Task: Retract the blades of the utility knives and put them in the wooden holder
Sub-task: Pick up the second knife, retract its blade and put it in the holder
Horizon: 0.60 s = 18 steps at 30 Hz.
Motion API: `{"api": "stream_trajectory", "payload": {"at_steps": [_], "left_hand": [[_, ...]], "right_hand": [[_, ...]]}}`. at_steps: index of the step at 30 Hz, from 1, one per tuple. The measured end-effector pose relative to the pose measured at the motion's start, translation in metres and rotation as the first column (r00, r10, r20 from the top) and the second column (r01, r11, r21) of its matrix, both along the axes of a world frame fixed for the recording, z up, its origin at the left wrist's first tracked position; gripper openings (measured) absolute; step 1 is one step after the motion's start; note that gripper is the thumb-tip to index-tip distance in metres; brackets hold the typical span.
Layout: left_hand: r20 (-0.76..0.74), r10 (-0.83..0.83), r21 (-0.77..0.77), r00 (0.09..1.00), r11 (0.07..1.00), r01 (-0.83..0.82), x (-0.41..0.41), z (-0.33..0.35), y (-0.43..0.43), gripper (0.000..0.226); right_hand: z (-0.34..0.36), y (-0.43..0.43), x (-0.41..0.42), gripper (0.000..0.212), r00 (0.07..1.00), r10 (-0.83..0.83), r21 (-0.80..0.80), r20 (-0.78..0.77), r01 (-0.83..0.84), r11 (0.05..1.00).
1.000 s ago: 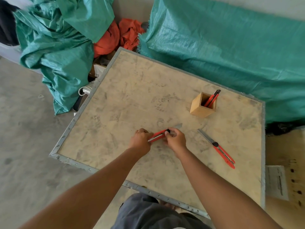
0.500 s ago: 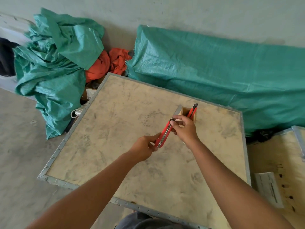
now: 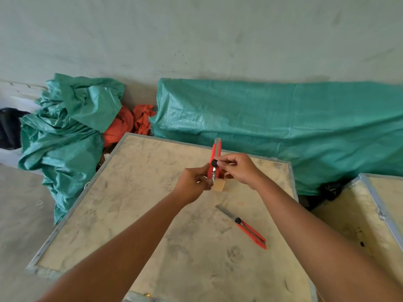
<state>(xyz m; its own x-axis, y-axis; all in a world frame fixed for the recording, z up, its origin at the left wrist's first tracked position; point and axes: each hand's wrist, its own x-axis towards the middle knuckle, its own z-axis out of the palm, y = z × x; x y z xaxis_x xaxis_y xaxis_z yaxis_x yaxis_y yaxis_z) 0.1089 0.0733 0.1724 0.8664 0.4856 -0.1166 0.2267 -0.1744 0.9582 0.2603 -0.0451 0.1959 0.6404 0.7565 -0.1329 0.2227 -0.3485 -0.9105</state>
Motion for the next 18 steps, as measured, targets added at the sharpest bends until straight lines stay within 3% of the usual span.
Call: {"api": "stream_trajectory", "payload": {"at_steps": [7,15,18], "left_hand": [[0.076,0.028,0.015,0.997,0.999,-0.030,0.024,0.029,-0.012,0.051],[0.059,-0.058,0.061,0.997,0.997,0.054,0.045,0.052,-0.009,0.054],[0.060,-0.076,0.001,0.995,0.997,0.076,0.051,0.052,-0.007,0.054]], "right_hand": [[0.028,-0.024,0.024,0.032,0.971,0.164,-0.040,0.172,-0.160,0.986],[0.039,-0.027,0.038,0.020,0.975,0.097,-0.034,0.200,-0.092,0.995],[0.038,-0.026,0.038,0.012,0.973,0.055,0.003,0.222,-0.057,0.998]]}}
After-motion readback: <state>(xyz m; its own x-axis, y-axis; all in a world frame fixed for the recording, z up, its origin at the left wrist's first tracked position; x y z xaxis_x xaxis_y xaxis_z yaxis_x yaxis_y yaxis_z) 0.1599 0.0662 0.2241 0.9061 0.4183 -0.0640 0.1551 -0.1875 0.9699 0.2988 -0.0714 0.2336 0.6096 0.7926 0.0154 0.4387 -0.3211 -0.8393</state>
